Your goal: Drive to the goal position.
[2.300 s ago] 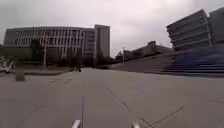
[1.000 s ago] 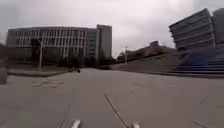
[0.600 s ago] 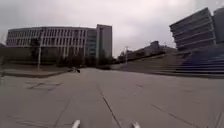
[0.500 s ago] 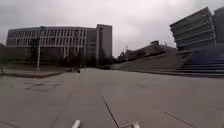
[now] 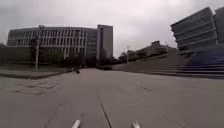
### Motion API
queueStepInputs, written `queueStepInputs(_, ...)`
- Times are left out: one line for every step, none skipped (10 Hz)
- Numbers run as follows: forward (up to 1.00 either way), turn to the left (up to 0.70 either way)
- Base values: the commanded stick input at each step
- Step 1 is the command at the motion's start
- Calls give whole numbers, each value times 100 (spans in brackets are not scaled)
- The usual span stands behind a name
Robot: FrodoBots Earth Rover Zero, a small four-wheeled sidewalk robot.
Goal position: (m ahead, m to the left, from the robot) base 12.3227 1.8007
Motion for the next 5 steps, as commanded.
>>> queueStepInputs(85,0)
queueStepInputs(85,0)
queueStepInputs(85,0)
queueStepInputs(85,0)
queueStepInputs(85,0)
